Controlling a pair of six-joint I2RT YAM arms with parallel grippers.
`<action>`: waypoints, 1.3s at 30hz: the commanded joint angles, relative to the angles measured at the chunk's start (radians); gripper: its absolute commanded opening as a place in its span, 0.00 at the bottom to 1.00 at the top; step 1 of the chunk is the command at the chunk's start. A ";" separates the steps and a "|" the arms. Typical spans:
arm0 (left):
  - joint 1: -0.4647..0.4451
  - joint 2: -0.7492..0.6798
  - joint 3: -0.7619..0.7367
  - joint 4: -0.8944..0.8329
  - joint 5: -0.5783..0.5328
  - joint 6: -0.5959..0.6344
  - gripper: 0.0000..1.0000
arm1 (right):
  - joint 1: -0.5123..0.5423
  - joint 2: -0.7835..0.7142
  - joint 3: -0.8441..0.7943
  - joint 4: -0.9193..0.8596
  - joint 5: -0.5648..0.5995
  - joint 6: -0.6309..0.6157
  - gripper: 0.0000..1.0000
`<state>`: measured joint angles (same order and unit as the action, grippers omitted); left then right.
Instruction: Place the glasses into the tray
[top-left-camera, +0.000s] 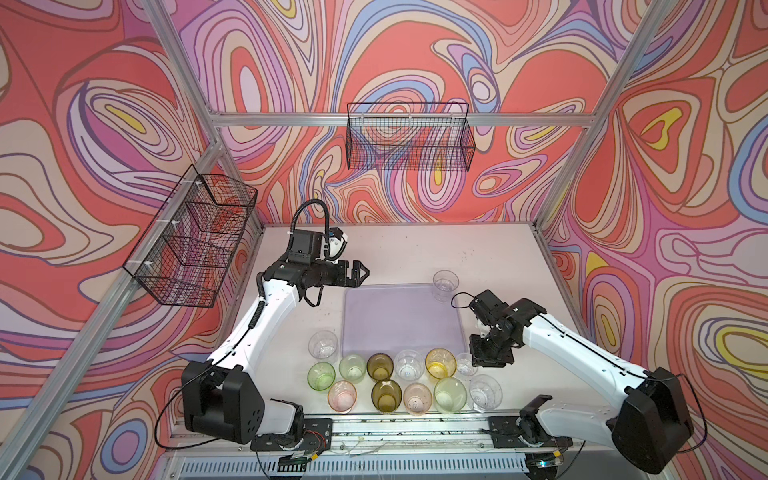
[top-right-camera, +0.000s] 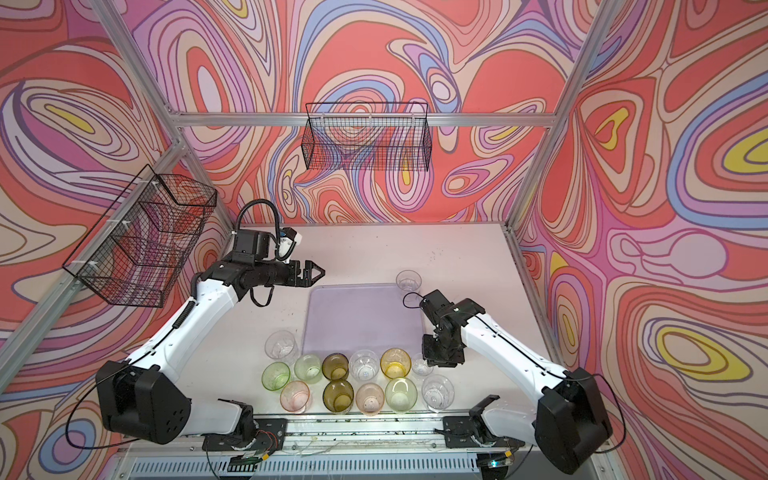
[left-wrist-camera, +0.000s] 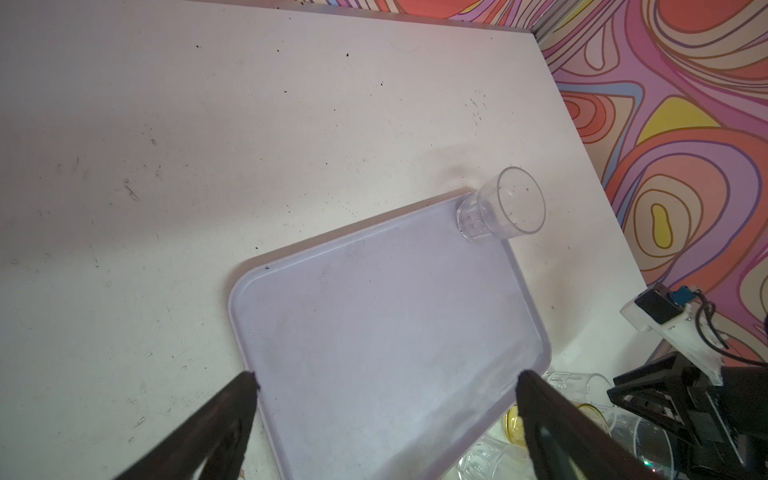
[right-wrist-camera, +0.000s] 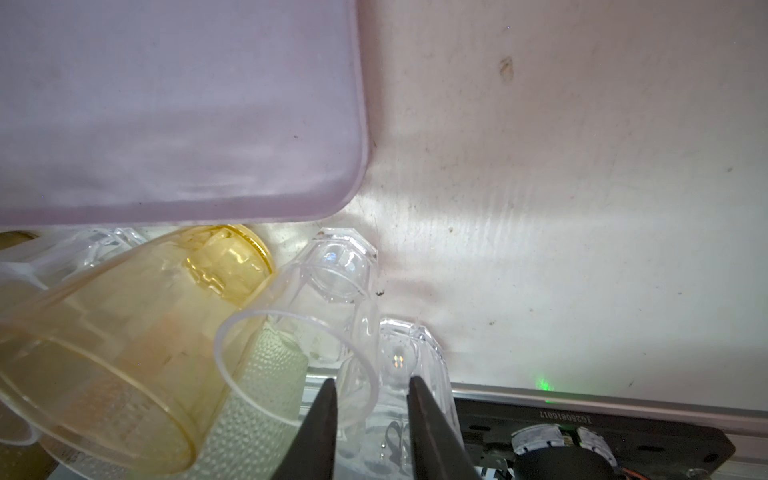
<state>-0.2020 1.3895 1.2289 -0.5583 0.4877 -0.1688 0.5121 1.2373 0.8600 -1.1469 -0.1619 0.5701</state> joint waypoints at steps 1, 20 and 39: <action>0.006 0.009 0.029 -0.036 0.026 0.000 1.00 | 0.006 0.016 -0.013 0.040 0.012 0.015 0.28; 0.006 0.009 0.026 -0.036 0.000 -0.017 0.99 | 0.007 0.041 -0.024 0.065 0.041 0.002 0.17; 0.006 0.023 0.044 -0.053 0.043 -0.013 0.99 | 0.006 0.001 -0.006 0.029 0.076 0.005 0.08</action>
<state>-0.2020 1.4155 1.2503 -0.5915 0.5201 -0.1902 0.5121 1.2594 0.8467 -1.1004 -0.1139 0.5705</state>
